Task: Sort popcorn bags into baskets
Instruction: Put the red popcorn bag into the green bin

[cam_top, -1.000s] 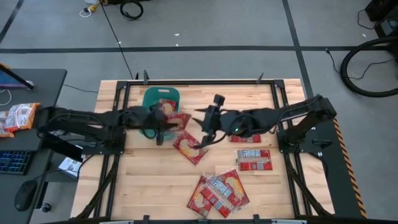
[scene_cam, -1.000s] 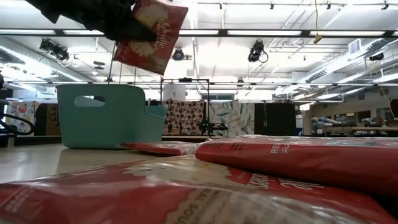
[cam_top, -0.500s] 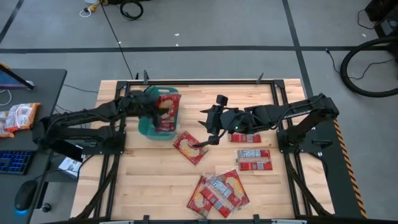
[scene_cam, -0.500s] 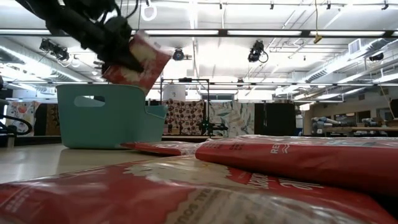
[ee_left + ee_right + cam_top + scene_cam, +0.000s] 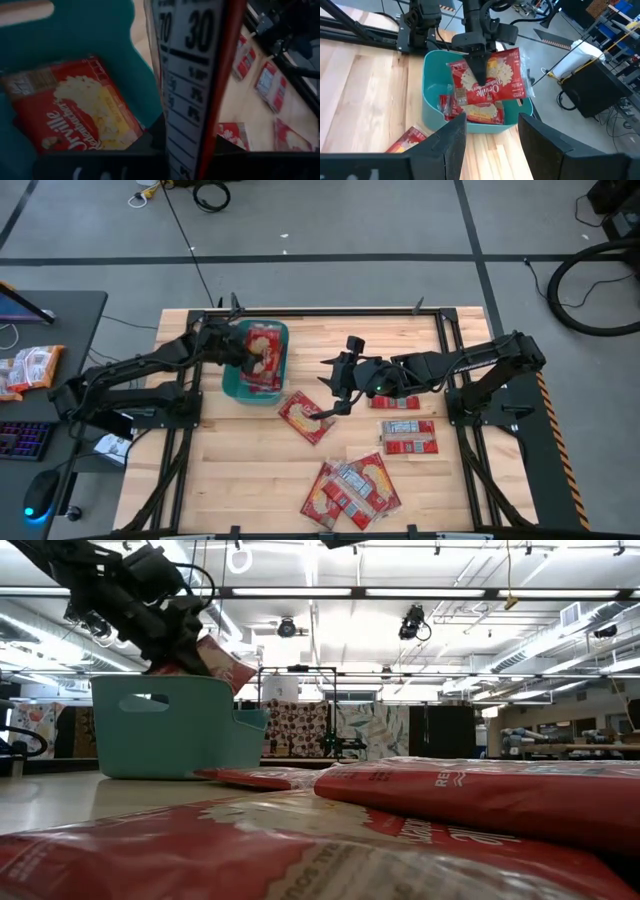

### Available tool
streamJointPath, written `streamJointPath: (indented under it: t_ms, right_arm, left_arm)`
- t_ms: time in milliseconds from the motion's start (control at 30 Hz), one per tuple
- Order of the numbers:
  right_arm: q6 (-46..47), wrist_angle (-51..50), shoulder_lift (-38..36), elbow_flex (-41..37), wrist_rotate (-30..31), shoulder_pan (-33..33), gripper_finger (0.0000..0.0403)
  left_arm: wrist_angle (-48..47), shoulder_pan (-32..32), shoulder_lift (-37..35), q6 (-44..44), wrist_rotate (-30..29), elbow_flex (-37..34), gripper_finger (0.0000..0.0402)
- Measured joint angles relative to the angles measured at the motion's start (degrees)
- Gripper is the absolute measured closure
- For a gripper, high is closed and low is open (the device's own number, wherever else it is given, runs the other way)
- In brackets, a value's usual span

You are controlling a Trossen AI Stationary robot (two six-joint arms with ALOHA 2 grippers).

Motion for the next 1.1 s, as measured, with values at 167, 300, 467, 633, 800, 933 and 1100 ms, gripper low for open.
streamJointPath:
  t_ms: [167, 300, 467, 633, 800, 933, 1100]
  right_arm:
    - [-0.12, 0.75, 0.0, 0.0, -1.43, 0.0, 0.0219]
    - [-0.11, 1.02, 0.0, 0.0, -2.27, -0.02, 0.0219]
    - [-0.12, 1.02, 0.0, 0.0, -2.74, 0.0, 0.0219]
    - [-0.01, 1.04, 0.0, 0.0, -2.82, 0.0, 0.0219]
    - [0.5, 1.01, 0.0, 0.0, -2.93, 0.0, 0.0219]
    - [5.49, -1.82, 0.01, 0.0, -4.88, -0.2, 0.0219]
    - [8.31, -5.82, 1.93, -0.04, -10.1, -0.81, 0.0219]
  left_arm:
    - [-0.68, -0.48, -0.17, -0.79, 0.32, 0.0, 0.0352]
    - [-2.19, -0.23, -0.25, -0.55, -2.35, 0.0, 0.031]
    - [-4.44, 0.76, -0.57, 0.5, -2.76, 1.18, 0.0242]
    - [-7.77, 0.69, -0.57, 3.22, -5.28, 4.76, 0.0192]
    - [-14.95, 0.72, -0.57, 8.3, -14.07, 9.59, 0.0178]
    - [-18.38, -0.14, -1.93, 12.8, -17.42, 13.08, 0.018]
    - [-16.15, -5.31, -8.18, 16.65, -19.36, 13.08, 0.0186]
